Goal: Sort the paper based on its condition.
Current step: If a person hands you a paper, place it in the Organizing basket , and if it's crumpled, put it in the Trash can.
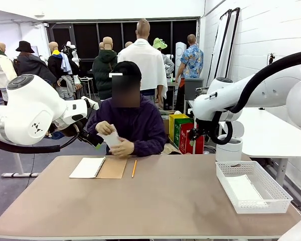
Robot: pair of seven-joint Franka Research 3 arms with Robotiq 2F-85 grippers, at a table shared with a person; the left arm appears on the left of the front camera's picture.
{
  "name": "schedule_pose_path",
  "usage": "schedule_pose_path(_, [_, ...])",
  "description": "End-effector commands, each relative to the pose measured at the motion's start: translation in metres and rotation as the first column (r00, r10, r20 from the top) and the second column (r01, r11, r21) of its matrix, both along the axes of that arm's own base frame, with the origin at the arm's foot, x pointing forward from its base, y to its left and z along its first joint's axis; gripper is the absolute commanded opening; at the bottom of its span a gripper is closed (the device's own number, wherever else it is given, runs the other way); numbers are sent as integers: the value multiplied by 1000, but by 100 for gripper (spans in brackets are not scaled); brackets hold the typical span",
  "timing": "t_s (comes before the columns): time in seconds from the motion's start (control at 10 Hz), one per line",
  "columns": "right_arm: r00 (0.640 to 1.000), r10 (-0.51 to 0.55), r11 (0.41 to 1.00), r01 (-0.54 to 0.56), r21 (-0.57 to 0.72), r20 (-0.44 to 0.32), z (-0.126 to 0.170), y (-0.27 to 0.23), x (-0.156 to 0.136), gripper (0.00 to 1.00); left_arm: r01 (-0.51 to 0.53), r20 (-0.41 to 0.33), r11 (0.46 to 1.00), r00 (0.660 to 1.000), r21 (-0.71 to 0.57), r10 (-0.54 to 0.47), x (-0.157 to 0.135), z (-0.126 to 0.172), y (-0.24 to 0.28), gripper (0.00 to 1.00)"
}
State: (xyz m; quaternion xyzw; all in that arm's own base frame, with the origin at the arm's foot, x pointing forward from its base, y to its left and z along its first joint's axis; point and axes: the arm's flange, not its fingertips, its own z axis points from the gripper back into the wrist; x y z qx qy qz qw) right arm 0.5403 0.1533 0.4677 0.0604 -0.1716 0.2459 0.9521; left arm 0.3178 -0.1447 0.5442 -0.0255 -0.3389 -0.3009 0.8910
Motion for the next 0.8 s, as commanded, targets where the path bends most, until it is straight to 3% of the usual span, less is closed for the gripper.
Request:
schedule_pose_path(0.0, [990,136,990,-135,42,-26,8,-26,4,100,9,-3,1000,1000,0,-9,0,-1,1,100])
schedule_pose_path(0.1, [1000,0,1000,0,0,0,0,0,0,100,9,-3,1000,1000,0,-9,0,-1,1,100])
schedule_pose_path(0.5, [999,39,999,-38,18,-9,1,-4,-1,100,9,-3,1000,1000,0,-9,0,-1,1,100])
schedule_pose_path(0.7, [997,73,995,-75,66,41,26,27,-25,100,9,-3,1000,1000,0,-9,0,-1,1,100])
